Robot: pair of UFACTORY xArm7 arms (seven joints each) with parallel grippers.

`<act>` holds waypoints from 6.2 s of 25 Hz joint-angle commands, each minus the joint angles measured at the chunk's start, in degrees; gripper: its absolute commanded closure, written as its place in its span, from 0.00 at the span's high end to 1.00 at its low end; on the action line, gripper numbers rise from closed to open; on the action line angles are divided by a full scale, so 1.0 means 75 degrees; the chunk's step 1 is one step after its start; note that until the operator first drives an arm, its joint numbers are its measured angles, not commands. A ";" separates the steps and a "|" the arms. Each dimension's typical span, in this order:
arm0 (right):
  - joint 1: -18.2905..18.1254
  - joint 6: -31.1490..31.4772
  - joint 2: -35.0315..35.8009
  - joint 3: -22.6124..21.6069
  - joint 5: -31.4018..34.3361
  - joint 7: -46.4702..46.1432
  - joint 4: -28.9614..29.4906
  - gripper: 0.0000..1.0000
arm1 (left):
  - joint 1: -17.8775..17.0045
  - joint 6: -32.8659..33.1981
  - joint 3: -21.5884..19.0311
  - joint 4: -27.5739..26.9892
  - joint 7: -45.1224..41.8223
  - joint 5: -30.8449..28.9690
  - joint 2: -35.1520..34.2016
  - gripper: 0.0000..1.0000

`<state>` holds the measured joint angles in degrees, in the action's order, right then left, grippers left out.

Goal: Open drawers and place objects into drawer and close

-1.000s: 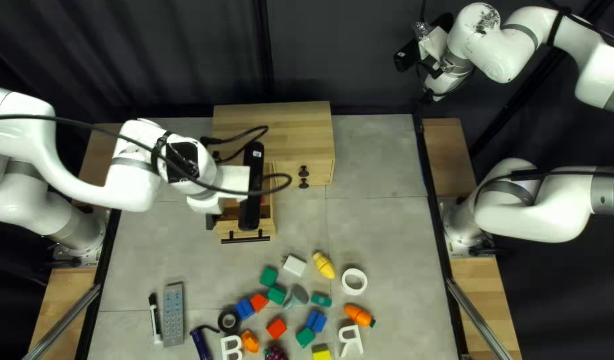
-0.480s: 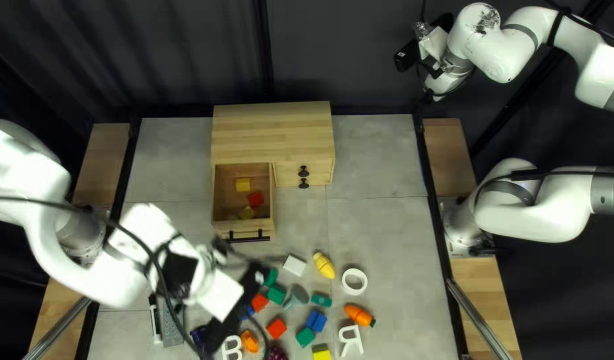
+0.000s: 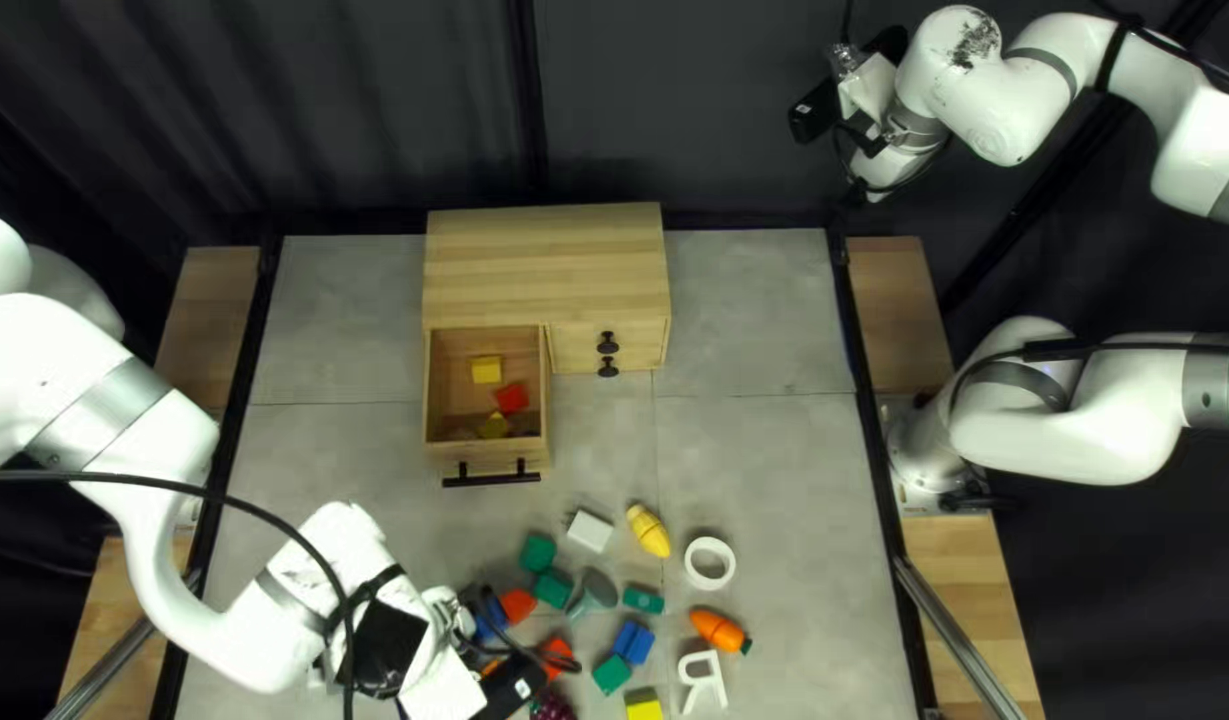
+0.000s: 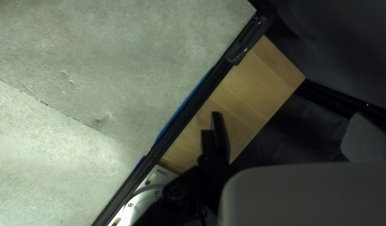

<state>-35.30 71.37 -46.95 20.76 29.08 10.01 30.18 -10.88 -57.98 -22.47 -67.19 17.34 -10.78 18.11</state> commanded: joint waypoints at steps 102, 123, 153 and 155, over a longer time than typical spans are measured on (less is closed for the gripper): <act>0.0000 0.0000 0.0000 0.0000 0.0000 0.0000 0.0000 1.00 | -0.1419 -0.1106 0.2288 -0.0905 -0.9507 -0.1039 -0.0772 0.00; 0.0000 0.0000 0.0000 0.0000 0.0000 0.0000 0.0000 1.00 | -0.0140 -0.0992 0.3445 0.0514 -0.7194 -0.2036 -0.2202 0.70; 0.0000 0.0000 0.0000 0.0000 0.0000 0.0000 0.0000 1.00 | -0.1398 0.0793 0.2585 0.0237 -0.8310 0.0819 -0.0359 1.00; 0.0000 0.0000 0.0000 0.0000 0.0000 0.0000 0.0000 1.00 | -0.1451 0.0860 0.2619 0.0207 -0.8727 0.0770 -0.0248 1.00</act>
<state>-35.30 71.37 -46.95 20.76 29.08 10.01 30.18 -20.62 -52.93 -3.35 -64.57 -43.03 -4.46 13.92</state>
